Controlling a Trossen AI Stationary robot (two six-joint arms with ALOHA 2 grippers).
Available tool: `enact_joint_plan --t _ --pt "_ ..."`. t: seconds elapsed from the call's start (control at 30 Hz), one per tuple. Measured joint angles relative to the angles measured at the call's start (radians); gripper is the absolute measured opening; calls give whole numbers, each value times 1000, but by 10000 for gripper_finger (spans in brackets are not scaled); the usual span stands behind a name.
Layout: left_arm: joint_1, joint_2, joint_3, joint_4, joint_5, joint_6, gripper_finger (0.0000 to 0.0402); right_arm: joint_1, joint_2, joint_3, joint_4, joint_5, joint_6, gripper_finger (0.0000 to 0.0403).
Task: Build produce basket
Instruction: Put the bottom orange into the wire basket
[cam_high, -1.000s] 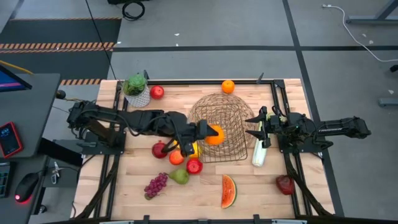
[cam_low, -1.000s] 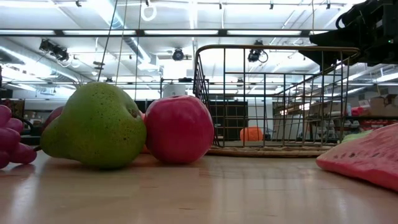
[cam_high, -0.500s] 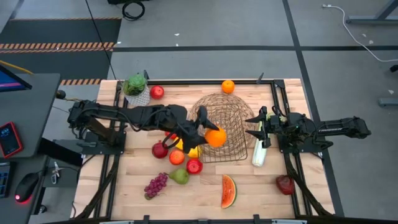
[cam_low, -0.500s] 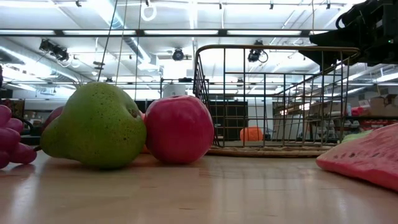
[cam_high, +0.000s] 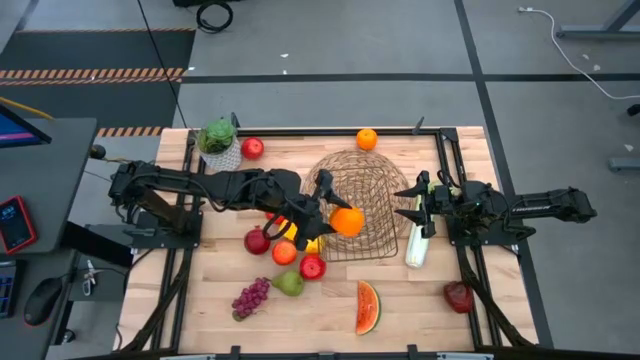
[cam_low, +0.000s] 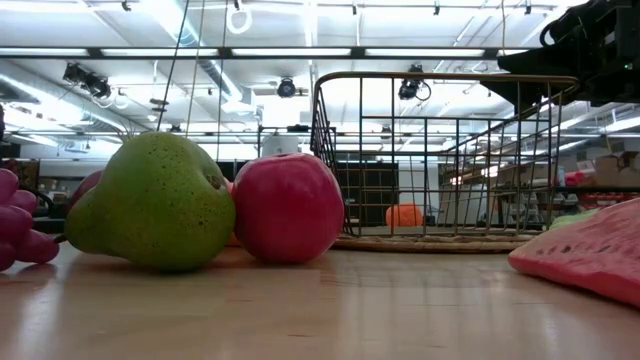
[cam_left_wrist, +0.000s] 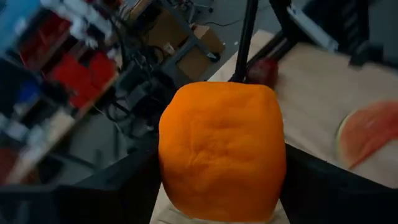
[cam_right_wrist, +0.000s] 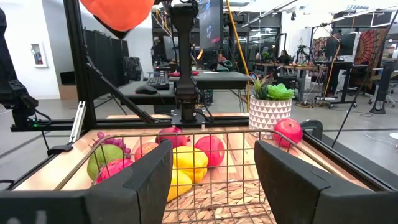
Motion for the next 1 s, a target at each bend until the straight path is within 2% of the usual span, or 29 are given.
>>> enact_joint_plan --t 0.47,0.57,1.0 --pt "4 0 0 0 2 -1028 278 0 0 0 0 0 0 231" --pt "4 0 0 0 0 -1152 279 0 0 0 0 0 0 231" --pt "-13 0 0 0 -1 -1494 279 0 0 0 0 0 0 231"
